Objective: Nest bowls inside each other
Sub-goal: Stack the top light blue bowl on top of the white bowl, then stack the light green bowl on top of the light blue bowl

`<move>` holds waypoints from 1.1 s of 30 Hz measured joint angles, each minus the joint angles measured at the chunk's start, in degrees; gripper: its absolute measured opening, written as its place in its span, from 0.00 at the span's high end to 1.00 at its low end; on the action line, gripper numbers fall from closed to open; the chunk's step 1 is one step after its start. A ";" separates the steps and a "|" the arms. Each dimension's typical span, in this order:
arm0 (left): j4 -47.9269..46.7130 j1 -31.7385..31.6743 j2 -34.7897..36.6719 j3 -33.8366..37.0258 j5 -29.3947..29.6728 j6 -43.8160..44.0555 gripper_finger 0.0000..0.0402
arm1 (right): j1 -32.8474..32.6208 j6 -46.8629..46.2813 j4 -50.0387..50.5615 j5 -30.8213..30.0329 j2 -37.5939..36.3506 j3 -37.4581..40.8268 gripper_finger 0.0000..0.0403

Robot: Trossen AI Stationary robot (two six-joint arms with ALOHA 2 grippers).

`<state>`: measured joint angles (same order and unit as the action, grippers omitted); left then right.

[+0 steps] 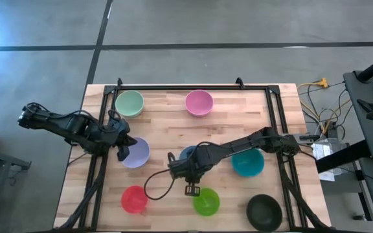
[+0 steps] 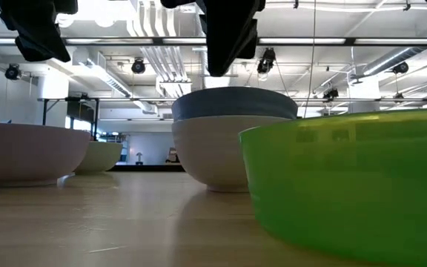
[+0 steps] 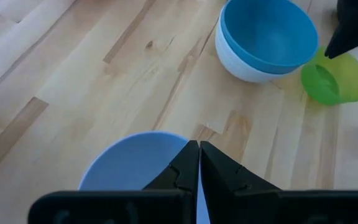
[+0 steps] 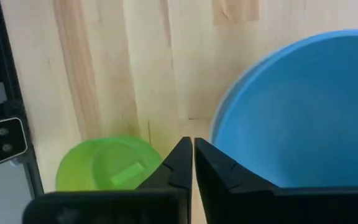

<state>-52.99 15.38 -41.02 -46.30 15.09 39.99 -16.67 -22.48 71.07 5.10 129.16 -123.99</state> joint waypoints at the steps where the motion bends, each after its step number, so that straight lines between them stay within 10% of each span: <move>1: 0.00 0.02 -0.13 0.00 0.02 0.02 1.00 | 0.16 0.00 -0.02 -0.02 0.00 0.18 0.98; 20: 0.01 0.01 1.12 -0.15 0.13 -0.05 1.00 | 1.22 -2.33 0.77 -1.35 -3.63 0.65 0.98; 33: 0.26 0.02 1.53 -0.15 1.87 -0.42 1.00 | 1.34 -7.59 0.74 -23.06 -24.89 7.13 0.98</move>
<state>-52.73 15.40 -39.50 -46.46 16.96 39.57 -15.33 -30.07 71.80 -17.95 104.27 -116.86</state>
